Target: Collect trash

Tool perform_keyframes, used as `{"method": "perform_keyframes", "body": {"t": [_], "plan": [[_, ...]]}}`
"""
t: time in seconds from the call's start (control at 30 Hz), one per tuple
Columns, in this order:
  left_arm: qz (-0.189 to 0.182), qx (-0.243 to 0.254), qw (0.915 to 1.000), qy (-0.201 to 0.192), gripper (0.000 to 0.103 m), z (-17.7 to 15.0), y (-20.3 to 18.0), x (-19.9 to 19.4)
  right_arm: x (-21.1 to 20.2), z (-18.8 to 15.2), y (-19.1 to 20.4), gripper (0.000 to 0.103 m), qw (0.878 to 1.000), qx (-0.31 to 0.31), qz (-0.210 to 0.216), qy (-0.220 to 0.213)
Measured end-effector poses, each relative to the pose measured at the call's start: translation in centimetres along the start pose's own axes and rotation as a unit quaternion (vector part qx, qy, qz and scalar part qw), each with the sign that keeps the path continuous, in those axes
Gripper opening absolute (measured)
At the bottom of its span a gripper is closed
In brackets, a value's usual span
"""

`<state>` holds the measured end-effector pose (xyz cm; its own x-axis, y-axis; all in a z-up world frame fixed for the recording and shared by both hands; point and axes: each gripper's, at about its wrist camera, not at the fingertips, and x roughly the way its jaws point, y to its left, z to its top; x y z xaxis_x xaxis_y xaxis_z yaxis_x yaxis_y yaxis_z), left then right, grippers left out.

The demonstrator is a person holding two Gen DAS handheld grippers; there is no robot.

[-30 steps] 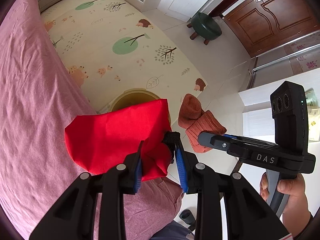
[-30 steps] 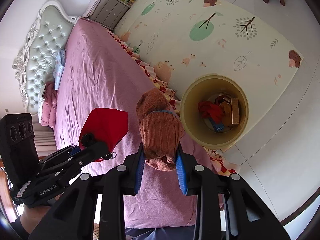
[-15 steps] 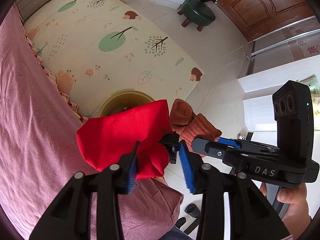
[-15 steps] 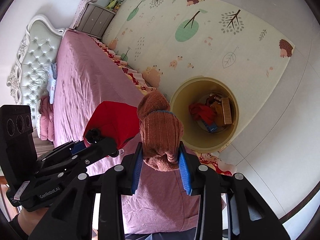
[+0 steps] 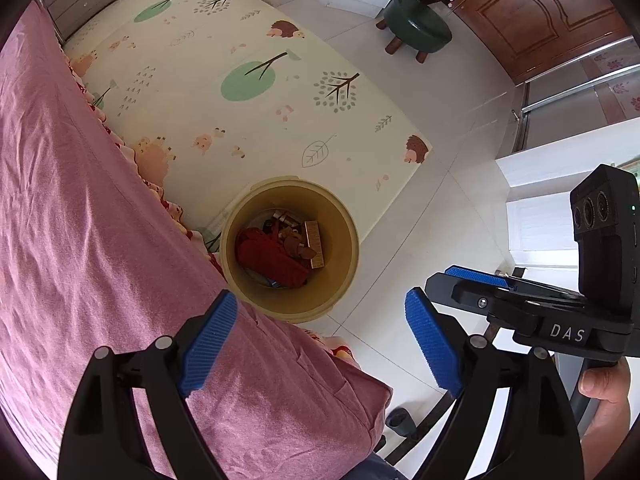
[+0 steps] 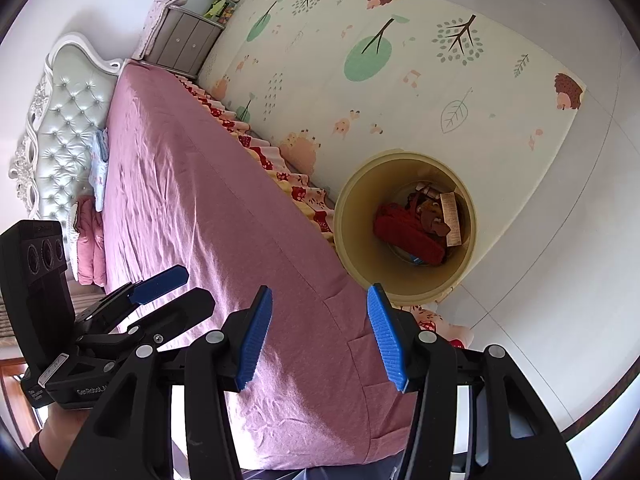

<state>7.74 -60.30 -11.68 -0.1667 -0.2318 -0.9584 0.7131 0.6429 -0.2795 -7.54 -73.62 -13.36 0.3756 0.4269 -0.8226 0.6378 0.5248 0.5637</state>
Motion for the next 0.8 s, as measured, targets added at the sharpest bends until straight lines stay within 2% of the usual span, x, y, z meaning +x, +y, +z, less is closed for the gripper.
{"method": "perform_keyframes", "body": {"t": [0.5, 0.8], "plan": [[-0.010, 0.006, 0.9998, -0.014, 0.086, -1.2, -0.3, -1.5, -0.7, -0.3, 1.7, 0.050, 1.000, -0.020, -0.006, -0.007], [-0.002, -0.015, 0.9991, -0.040, 0.086, -3.7, 1.6, -4.3, -1.3, -1.3, 5.3, 0.050, 0.998, -0.060, -0.017, -0.009]]}}
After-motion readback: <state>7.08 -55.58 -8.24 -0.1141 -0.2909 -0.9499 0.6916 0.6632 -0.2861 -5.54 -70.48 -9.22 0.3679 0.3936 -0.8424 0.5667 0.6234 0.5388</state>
